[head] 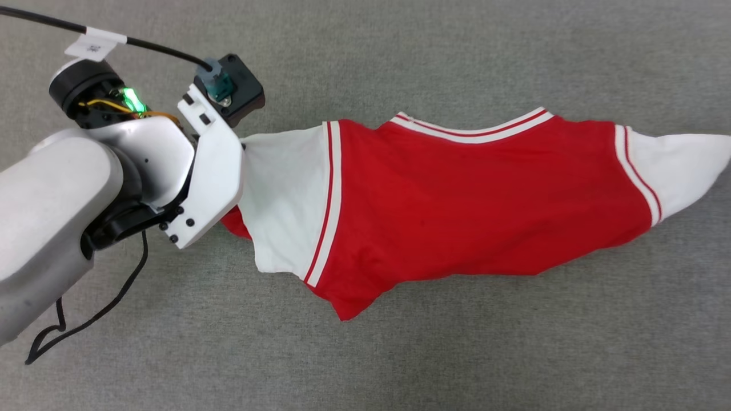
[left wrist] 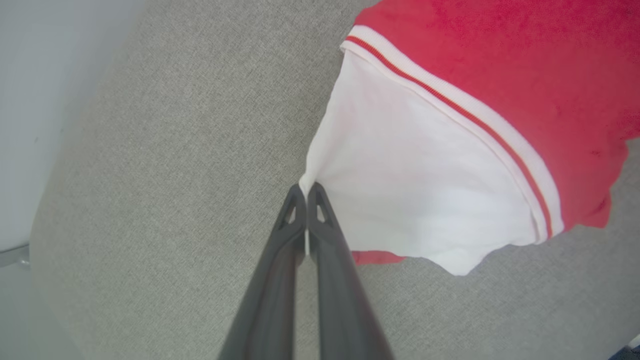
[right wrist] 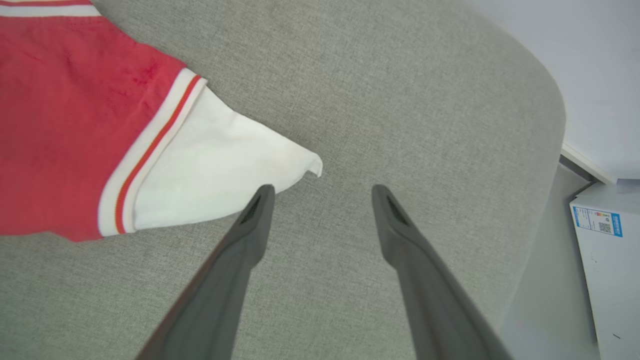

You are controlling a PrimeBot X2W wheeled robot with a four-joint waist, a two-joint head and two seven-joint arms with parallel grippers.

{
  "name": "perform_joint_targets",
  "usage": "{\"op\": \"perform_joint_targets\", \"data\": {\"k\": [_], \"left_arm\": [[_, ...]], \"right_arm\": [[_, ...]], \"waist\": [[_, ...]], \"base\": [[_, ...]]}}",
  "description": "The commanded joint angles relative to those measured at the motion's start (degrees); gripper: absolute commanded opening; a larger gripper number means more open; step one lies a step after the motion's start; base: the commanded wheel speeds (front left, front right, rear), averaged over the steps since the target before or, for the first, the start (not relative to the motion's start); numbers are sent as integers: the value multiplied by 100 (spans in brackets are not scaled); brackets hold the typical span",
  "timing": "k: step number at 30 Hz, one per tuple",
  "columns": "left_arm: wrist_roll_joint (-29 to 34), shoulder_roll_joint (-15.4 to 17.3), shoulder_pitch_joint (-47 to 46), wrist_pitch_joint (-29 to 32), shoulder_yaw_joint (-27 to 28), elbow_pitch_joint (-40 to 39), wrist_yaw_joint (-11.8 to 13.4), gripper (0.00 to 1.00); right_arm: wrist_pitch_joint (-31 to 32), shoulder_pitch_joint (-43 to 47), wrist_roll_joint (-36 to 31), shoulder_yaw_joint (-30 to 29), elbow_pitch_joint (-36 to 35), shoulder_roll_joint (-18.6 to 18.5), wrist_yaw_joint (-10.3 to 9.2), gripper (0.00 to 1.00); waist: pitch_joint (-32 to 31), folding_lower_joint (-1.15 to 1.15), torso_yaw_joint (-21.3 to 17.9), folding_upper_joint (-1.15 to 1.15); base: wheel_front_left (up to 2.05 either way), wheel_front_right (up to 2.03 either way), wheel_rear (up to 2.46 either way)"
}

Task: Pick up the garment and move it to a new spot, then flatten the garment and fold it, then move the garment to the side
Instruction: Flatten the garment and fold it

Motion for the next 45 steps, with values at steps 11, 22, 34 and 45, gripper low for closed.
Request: {"op": "perform_joint_targets", "data": {"k": [11, 22, 34, 45], "left_arm": [[211, -213, -347, -259, 63, 1, -31, 0], [202, -185, -371, -399, 7, 149, -70, 0], [244, -202, -173, -1099, 13, 465, -103, 0], [604, -197, -569, -1965, 341, 529, -16, 0]], "right_arm": [[863, -601, 128, 503, 613, 113, -4, 100], [693, -245, 380, 1053, 875, 104, 4, 0], [-854, -748, 273, 926, 731, 148, -5, 0], [-1998, -1067, 190, 914, 220, -266, -6, 0]], "waist": [[797, 0, 374, 0], [781, 0, 336, 0], [-135, 0, 162, 0], [-1051, 0, 92, 0]], "base": [[0, 0, 0], [0, 0, 0], [0, 0, 0], [0, 0, 0]]}}
